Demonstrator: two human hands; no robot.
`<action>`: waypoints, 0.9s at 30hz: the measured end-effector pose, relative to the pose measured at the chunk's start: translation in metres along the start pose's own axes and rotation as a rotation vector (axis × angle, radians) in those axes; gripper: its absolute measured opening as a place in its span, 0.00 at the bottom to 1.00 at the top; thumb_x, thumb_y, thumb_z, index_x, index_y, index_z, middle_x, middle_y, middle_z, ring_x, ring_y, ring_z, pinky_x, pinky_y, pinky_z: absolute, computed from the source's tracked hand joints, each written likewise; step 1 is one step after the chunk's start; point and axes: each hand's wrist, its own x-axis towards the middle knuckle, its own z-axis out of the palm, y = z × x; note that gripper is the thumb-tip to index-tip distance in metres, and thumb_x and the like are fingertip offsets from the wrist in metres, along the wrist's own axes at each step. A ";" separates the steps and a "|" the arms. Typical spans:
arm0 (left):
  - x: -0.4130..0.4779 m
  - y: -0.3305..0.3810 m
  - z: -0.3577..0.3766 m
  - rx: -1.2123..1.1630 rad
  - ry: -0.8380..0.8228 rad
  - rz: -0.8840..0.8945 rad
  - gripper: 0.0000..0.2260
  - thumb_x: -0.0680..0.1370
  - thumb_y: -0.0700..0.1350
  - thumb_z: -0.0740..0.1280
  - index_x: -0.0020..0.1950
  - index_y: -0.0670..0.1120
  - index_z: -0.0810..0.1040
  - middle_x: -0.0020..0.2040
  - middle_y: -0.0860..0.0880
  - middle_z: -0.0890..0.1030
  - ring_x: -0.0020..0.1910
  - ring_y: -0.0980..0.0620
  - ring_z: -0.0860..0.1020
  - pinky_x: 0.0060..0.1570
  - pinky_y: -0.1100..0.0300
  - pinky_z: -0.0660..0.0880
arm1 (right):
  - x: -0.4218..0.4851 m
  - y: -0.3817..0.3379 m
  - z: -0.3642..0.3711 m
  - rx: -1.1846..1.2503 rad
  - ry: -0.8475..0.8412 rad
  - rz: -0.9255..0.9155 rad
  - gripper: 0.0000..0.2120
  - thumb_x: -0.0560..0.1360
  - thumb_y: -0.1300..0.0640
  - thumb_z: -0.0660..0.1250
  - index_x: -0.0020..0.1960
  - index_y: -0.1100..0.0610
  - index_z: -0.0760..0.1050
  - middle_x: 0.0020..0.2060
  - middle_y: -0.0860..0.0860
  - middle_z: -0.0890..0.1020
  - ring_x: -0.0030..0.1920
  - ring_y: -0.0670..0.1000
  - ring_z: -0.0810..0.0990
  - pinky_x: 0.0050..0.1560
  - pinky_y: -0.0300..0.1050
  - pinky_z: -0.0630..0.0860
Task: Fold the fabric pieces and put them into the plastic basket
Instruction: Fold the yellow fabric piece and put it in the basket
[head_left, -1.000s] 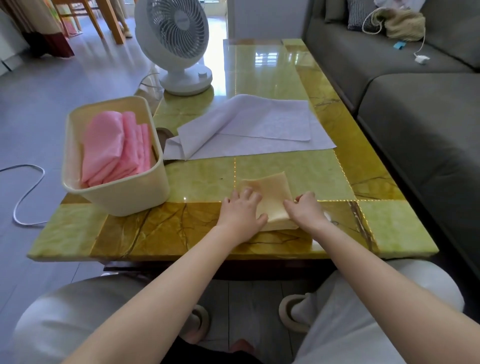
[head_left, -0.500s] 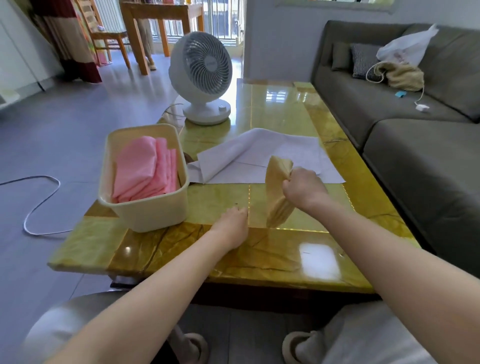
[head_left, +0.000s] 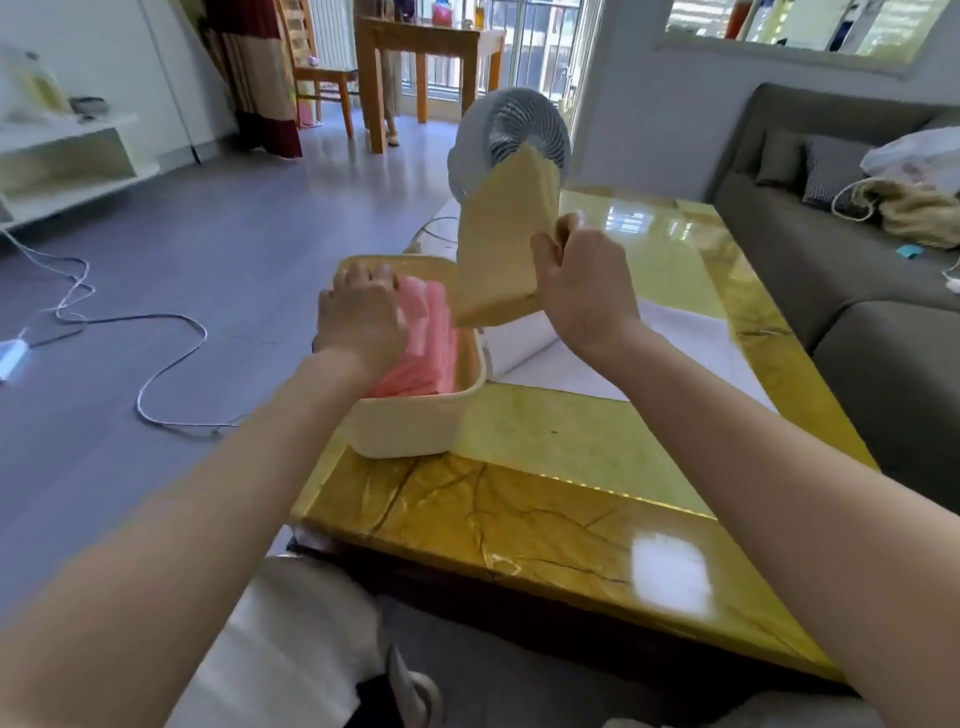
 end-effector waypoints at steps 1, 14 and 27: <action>0.001 -0.014 0.002 0.024 -0.038 -0.068 0.17 0.77 0.38 0.58 0.65 0.38 0.68 0.65 0.37 0.67 0.63 0.38 0.67 0.60 0.48 0.65 | 0.002 -0.009 0.008 0.038 -0.006 -0.009 0.09 0.80 0.55 0.55 0.50 0.61 0.69 0.38 0.52 0.74 0.41 0.53 0.70 0.42 0.43 0.64; -0.012 -0.073 0.016 -0.523 -0.088 -0.211 0.14 0.80 0.39 0.56 0.65 0.41 0.72 0.56 0.37 0.79 0.56 0.40 0.75 0.46 0.58 0.67 | -0.002 -0.005 0.114 0.052 -0.486 0.395 0.10 0.77 0.55 0.60 0.41 0.60 0.72 0.40 0.57 0.75 0.44 0.55 0.74 0.42 0.43 0.66; -0.017 -0.063 0.020 -0.405 -0.071 -0.225 0.14 0.81 0.40 0.55 0.66 0.41 0.69 0.63 0.40 0.72 0.61 0.42 0.71 0.61 0.48 0.69 | -0.016 -0.005 0.122 -0.297 -0.511 -0.215 0.17 0.81 0.56 0.51 0.56 0.56 0.78 0.55 0.53 0.78 0.57 0.56 0.73 0.56 0.52 0.72</action>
